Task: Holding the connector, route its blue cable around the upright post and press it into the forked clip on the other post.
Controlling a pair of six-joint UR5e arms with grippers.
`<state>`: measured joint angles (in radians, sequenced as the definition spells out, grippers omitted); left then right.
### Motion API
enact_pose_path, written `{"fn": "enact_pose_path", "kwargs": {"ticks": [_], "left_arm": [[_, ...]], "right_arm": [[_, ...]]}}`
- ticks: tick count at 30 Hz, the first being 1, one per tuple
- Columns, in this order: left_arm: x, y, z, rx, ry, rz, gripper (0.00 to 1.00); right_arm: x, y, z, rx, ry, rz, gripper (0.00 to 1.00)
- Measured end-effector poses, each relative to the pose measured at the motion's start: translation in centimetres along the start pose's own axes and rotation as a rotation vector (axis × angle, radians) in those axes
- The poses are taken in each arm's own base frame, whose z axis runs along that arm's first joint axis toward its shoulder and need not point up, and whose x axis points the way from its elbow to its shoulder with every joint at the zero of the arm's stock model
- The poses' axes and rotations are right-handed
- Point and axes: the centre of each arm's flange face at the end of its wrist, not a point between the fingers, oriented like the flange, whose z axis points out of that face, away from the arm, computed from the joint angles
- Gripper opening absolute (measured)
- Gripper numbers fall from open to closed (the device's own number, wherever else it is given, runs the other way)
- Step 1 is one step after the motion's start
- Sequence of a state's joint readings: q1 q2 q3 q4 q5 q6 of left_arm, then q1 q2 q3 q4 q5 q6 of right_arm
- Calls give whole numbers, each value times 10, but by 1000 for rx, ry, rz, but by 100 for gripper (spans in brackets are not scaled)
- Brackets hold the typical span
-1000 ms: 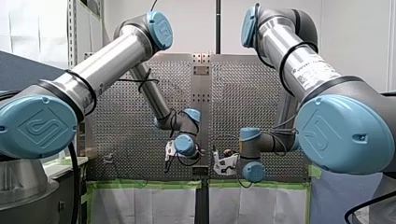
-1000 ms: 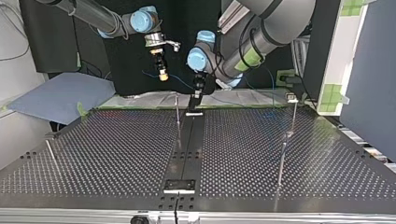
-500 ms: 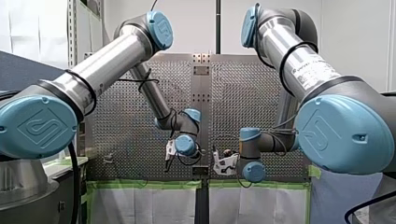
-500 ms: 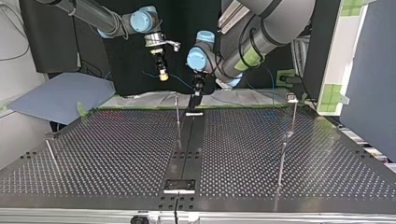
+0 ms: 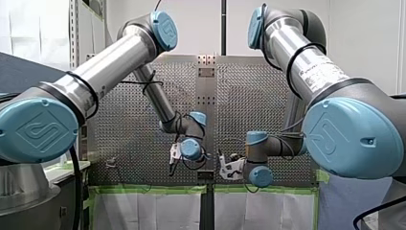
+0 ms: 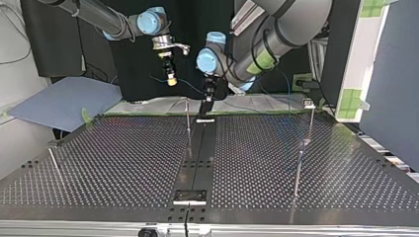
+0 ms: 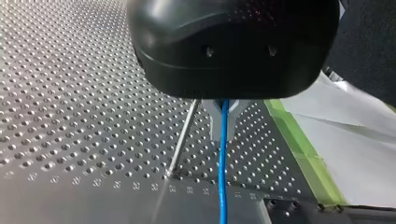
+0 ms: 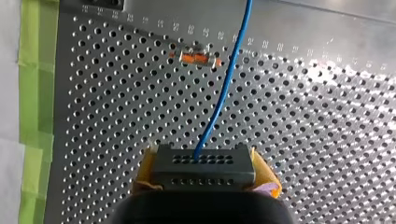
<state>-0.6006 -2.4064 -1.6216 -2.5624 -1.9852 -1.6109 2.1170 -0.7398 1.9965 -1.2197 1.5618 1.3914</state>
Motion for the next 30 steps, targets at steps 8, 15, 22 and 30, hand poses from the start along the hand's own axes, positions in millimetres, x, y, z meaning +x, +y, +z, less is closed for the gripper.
{"fn": "enact_pose_path", "kwargs": {"ticks": [8, 15, 22, 30], "left_arm": [[4, -21, -10, 27, -27, -7, 0], [23, -29, -13, 37, -10, -1, 0], [23, -31, -9, 31, -27, -19, 0], [17, -36, -6, 41, -42, -26, 0]], "right_arm": [[-11, 7, -1, -40, -24, 2, 0], [-26, 12, -1, -57, -45, 4, 0], [-26, 23, 7, -76, -35, 12, 0], [-22, 35, 24, -91, -18, 14, 0]]}}
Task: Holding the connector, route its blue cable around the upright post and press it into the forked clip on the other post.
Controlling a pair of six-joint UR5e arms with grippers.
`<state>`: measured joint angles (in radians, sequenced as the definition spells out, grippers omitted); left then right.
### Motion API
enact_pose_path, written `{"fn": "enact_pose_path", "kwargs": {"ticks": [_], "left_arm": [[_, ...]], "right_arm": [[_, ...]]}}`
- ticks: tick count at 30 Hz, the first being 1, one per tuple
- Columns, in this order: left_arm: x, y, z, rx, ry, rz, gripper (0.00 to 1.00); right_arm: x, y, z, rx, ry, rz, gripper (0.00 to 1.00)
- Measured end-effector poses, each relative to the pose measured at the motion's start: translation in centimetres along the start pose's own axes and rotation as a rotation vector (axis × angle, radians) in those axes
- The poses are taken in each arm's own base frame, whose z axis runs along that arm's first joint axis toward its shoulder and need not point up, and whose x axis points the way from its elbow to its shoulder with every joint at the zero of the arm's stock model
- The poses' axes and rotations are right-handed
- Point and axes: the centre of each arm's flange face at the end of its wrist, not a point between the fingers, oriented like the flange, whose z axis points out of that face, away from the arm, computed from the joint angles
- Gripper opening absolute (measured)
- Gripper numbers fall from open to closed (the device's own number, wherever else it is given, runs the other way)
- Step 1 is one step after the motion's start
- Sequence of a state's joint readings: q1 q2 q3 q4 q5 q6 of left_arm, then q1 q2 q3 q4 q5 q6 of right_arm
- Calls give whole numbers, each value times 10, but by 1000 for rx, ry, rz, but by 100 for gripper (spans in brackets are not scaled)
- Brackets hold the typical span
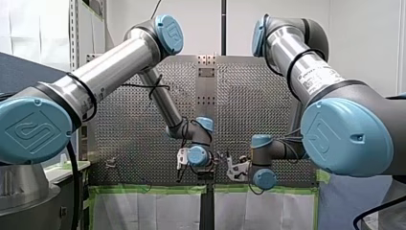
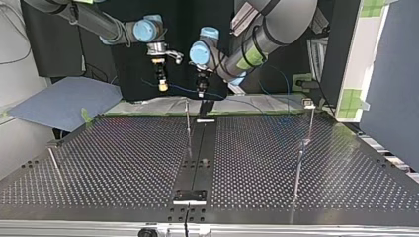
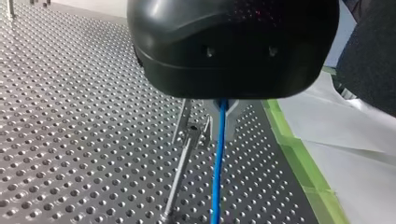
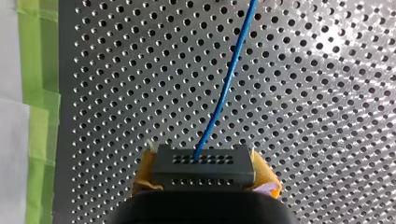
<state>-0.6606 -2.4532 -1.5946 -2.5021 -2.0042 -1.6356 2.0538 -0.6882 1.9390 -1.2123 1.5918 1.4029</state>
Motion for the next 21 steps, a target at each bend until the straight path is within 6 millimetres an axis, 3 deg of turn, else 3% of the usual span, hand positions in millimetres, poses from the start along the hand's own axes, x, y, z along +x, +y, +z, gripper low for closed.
{"fn": "enact_pose_path", "kwargs": {"ticks": [21], "left_arm": [[-5, -10, 14, 32, 5, -36, 0]], "right_arm": [[4, 25, 24, -25, 27, 11, 0]]}}
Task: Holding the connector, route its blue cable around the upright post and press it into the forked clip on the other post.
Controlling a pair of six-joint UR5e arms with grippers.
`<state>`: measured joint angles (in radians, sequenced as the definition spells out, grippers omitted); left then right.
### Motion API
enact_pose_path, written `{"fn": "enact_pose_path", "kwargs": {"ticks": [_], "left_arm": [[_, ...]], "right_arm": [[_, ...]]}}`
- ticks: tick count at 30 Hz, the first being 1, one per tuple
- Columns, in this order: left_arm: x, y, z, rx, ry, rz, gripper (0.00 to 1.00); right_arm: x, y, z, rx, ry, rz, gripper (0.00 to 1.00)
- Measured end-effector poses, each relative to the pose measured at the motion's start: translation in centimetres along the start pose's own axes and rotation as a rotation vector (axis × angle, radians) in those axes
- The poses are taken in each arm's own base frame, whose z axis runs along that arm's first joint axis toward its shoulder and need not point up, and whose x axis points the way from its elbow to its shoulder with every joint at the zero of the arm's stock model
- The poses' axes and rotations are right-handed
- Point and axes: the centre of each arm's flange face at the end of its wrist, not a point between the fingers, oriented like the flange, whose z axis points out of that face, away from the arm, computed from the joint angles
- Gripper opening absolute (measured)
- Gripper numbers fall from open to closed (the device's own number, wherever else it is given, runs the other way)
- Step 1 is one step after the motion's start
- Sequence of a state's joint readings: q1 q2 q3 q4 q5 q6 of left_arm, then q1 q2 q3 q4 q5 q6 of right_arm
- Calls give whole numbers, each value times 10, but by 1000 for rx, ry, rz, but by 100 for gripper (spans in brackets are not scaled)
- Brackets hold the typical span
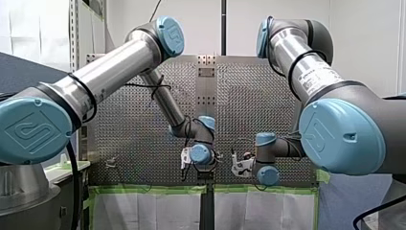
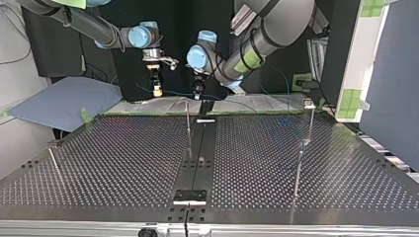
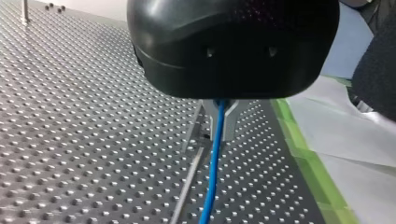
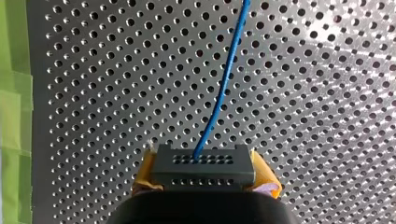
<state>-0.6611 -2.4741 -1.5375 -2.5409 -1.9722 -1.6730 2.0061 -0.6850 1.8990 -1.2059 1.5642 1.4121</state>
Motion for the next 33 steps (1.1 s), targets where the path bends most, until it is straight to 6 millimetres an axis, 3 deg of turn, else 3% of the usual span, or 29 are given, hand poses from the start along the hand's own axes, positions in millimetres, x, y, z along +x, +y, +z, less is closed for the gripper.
{"fn": "enact_pose_path", "kwargs": {"ticks": [5, 14, 22, 33], "left_arm": [[11, -3, 7, -1, 14, 3, 0], [-1, -4, 21, -14, -13, -19, 0], [-2, 2, 25, -24, -8, -24, 0], [-1, 10, 29, -30, 2, -24, 0]], "right_arm": [[0, 5, 5, 0, 6, 7, 0], [-2, 11, 12, 3, 16, 15, 0], [-25, 14, 16, 4, -36, 10, 0], [-21, 19, 34, 3, -38, 12, 0]]}}
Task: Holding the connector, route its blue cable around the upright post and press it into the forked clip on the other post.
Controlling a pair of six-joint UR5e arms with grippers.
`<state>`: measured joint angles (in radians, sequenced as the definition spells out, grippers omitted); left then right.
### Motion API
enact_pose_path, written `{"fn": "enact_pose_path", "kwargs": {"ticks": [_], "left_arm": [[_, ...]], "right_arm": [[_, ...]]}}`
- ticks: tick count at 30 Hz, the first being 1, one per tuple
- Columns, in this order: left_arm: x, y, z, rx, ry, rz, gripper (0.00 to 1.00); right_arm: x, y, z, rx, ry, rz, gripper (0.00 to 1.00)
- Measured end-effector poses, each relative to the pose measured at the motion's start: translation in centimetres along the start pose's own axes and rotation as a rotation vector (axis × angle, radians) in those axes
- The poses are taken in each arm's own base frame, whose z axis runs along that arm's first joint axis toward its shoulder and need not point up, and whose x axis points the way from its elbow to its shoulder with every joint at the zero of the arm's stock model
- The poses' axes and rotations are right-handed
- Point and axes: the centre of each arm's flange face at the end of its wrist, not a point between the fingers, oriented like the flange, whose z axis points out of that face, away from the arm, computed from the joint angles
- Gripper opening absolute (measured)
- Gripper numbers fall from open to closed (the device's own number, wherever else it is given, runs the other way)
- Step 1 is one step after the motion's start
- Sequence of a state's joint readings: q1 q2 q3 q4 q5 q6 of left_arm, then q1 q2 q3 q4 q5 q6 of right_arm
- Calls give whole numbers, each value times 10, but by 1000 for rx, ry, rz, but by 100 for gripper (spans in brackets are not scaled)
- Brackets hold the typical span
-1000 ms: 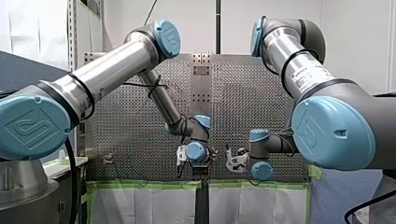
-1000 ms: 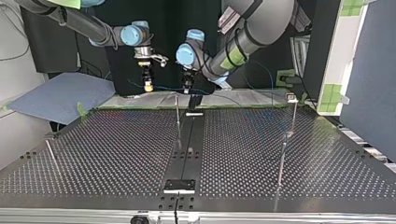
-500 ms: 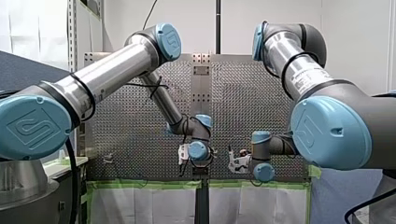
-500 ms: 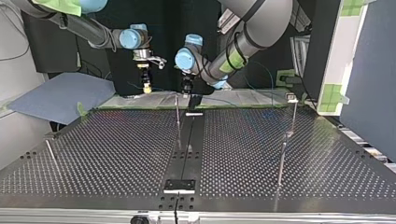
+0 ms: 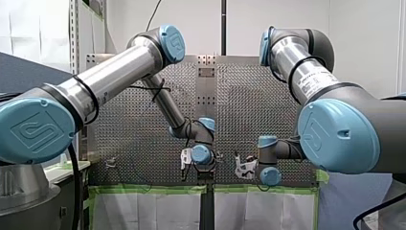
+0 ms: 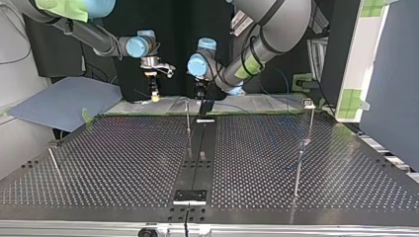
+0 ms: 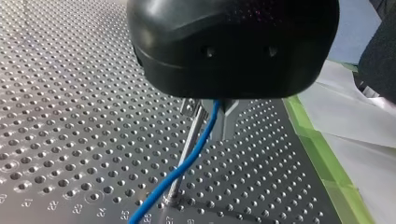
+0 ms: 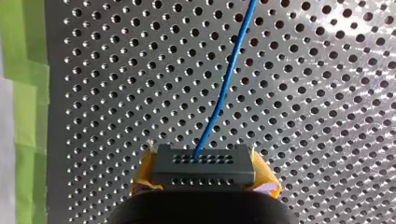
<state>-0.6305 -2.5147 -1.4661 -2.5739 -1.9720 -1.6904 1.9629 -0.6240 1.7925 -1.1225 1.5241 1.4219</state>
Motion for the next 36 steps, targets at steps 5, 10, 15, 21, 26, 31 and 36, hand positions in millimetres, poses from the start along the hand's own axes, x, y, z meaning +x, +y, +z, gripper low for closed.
{"fn": "enact_pose_path", "kwargs": {"ticks": [5, 10, 15, 21, 26, 31, 36], "left_arm": [[0, 3, 3, 9, 3, -3, 0], [4, 6, 6, 17, 11, -7, 0], [8, 7, 8, 23, 13, -25, 0], [5, 8, 13, 32, 11, -43, 0], [5, 11, 16, 36, 12, -50, 0], [6, 15, 18, 40, 17, -53, 0], [11, 19, 21, 41, 25, -52, 0]], "right_arm": [[3, 4, 8, 2, 10, 1, 0], [5, 6, 12, 5, 15, 1, 0], [5, 8, 13, 3, 16, 2, 0], [6, 11, 16, -1, 20, 0, 0], [7, 14, 18, -5, 23, 1, 0], [8, 19, 22, -13, 25, 3, 0], [9, 24, 27, -20, 18, 3, 0]]}}
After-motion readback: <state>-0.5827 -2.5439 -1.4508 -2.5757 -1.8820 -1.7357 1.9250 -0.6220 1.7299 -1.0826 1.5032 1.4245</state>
